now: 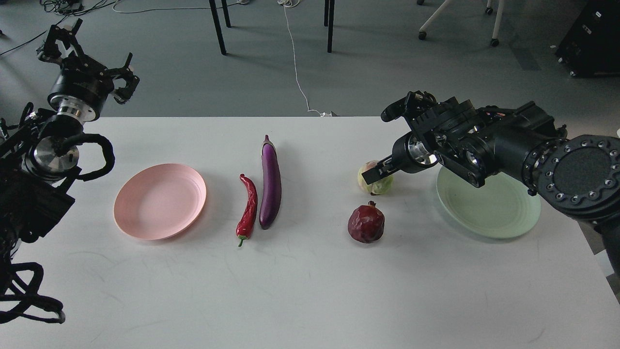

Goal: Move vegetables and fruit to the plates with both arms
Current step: 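Grasp the pale green vegetable with the right gripper, then carry the vegetable onto the green plate and release it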

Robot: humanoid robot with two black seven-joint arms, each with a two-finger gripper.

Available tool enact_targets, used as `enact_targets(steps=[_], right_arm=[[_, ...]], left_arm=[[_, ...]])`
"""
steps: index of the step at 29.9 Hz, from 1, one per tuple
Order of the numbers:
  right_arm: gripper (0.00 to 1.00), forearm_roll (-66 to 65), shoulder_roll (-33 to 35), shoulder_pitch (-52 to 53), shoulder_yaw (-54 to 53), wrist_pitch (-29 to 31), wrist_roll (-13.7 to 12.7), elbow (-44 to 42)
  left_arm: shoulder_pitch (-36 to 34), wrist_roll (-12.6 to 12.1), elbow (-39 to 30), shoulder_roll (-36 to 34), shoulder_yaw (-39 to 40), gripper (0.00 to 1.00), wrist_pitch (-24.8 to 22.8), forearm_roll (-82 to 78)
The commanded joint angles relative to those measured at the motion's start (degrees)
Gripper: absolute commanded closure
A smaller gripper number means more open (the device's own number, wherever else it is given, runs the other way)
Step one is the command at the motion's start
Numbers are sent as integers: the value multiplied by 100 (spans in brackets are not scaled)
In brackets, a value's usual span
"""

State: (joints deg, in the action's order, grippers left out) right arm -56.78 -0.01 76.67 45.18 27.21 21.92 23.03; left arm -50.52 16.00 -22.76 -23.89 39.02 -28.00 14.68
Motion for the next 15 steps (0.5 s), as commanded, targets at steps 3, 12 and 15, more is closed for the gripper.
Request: enact_targets(steps=[3, 12, 15], right_arm=[[33, 27, 1, -65, -10, 4, -4, -18], [51, 79, 1, 533, -80, 4, 14, 61], [50, 79, 342, 691, -80, 12, 14, 148]], left_arm=[[16, 0, 9, -19, 0, 1, 0, 0], [16, 0, 9, -19, -9, 1, 0, 0], [16, 0, 9, -54, -9, 1, 0, 0]])
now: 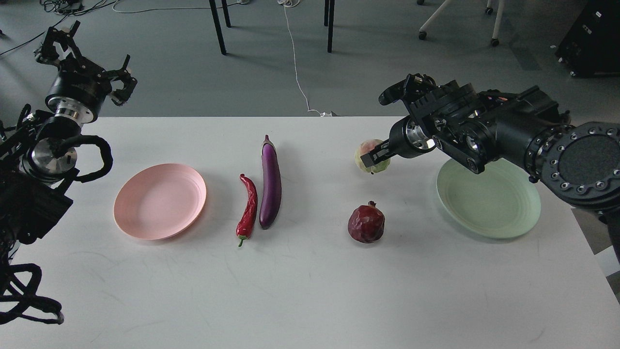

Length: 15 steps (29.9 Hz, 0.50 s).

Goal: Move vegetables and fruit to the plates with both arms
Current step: 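Carry the vegetable onto the green plate and release it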

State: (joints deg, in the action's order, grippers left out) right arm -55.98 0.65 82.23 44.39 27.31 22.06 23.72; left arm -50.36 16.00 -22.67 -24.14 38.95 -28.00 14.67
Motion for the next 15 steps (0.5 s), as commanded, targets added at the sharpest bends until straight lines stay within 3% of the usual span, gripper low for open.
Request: enact_targets(steps=[1, 8, 15], right_arm=[[50, -1, 409, 153, 8, 3, 0, 167], [49, -176, 2060, 276, 87, 11, -9, 1353], [44, -704, 2985, -198, 79, -181, 9, 1495]], left_arm=[[0, 0, 0, -38, -1, 1, 0, 0], [0, 0, 0, -143, 7, 1, 0, 0], [0, -9, -9, -100, -1, 1, 0, 0]])
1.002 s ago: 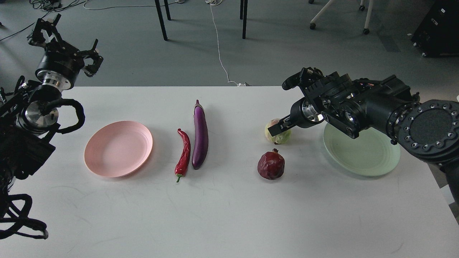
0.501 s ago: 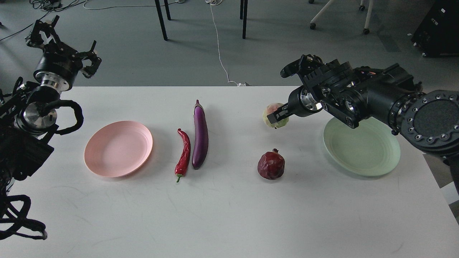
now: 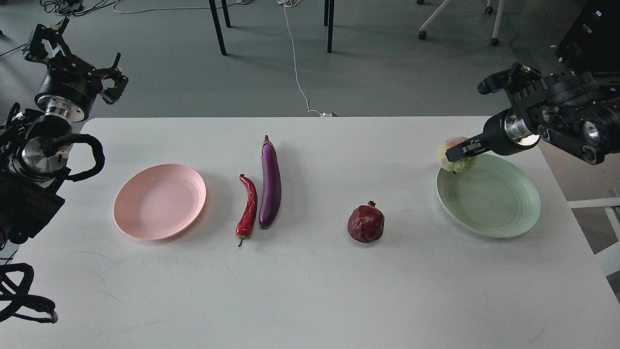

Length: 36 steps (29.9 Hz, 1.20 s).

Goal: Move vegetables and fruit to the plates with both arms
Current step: 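Carry the vegetable onto the green plate and release it, then grasp the dark red pomegranate with the right gripper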

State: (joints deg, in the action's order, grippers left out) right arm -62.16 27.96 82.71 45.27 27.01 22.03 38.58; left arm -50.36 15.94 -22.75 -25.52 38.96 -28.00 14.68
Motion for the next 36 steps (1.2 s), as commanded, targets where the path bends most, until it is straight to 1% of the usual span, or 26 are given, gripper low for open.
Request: enact_targets(steps=[1, 3, 4, 10, 14, 17, 18, 21, 24, 27, 29, 32, 36], right_arm=[[42, -85, 280, -282, 0, -239, 12, 1], [35, -85, 341, -308, 0, -380, 3, 0], [28, -77, 359, -335, -9, -415, 3, 18], [6, -112, 359, -405, 0, -416, 3, 36], [4, -112, 377, -318, -9, -416, 3, 62], [4, -120, 342, -64, -18, -416, 3, 255], [4, -94, 316, 86, -44, -424, 3, 360], [4, -50, 254, 604, -237, -460, 3, 1141], [4, -59, 9, 904, -282, -486, 12, 1844], [5, -50, -106, 1036, -308, -486, 29, 2092], [5, -15, -316, 1063, -308, -530, 38, 2276], [5, -76, -598, 1045, -273, -854, 38, 2759], [5, -50, -1098, 1027, -80, -1135, 38, 2769]], left_arm=[[0, -12, -1, 56, -3, 1, 0, 0], [0, -12, -1, 91, -12, 1, 0, -9], [0, -12, -10, 100, -12, 1, 0, -9], [-9, -12, -10, 135, -12, 1, 0, -9], [-9, -12, -10, 117, -12, 1, 0, -9], [0, -12, -10, 100, -12, 1, 0, -9], [0, -12, -10, 91, -12, 1, 0, -9], [0, -12, -10, 82, -12, 1, 0, -9], [0, -12, -10, 82, -12, 1, 0, -9], [0, -12, -10, 38, -12, 1, 0, -9], [0, -3, -10, 3, -12, 1, 0, -9], [26, -3, -10, -85, -3, 1, 0, -9], [26, -3, -10, -102, -3, 1, 0, -9]])
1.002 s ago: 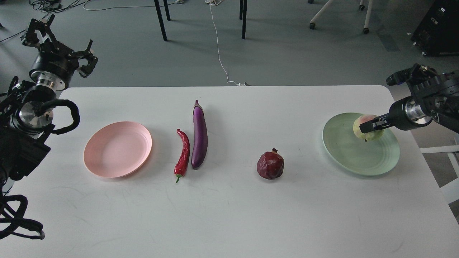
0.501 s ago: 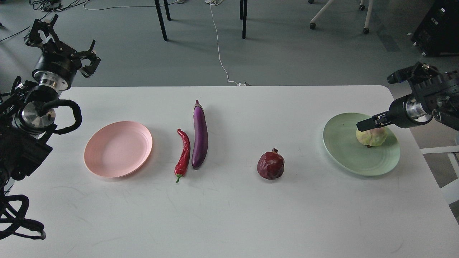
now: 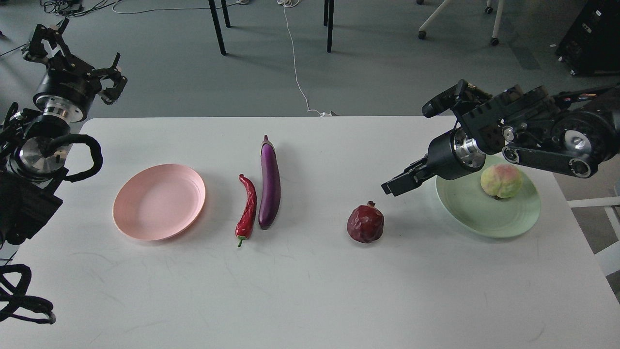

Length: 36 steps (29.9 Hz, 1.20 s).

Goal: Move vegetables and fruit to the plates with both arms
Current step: 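Grasp the dark red pomegranate with the right gripper, then place the pomegranate on the green plate and open the right gripper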

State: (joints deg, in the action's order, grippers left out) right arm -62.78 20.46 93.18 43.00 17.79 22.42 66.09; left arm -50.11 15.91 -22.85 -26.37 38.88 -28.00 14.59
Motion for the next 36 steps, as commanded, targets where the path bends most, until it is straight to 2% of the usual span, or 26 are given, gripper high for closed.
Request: enact_targets(steps=[1, 8, 19, 22, 26, 29, 36], right_arm=[[5, 12, -454, -19, 191, -275, -1, 0], [5, 12, -1043, -142, 709, -364, -10, -403], [10, 266, -1316, -468, 745, -628, 8, -615], [20, 302, -1413, -476, 780, -619, 8, -641], [39, 302, -1413, -459, 780, -601, 8, -624], [46, 319, -1334, -310, 763, -601, 8, -624], [45, 241, -220, 200, 789, -549, -53, -606]], left_arm=[[2, 0, 0, -17, 5, 1, 0, 0], [10, 0, 0, -26, 5, 1, 0, 0], [63, 9, 0, -114, 5, 1, 0, 9], [98, 9, 0, -114, 5, 1, 0, 0], [107, 9, 0, -114, 5, 1, 0, 0], [107, 9, 0, -114, 5, 1, 0, 9], [98, 0, 0, -122, 5, 1, 0, 9]])
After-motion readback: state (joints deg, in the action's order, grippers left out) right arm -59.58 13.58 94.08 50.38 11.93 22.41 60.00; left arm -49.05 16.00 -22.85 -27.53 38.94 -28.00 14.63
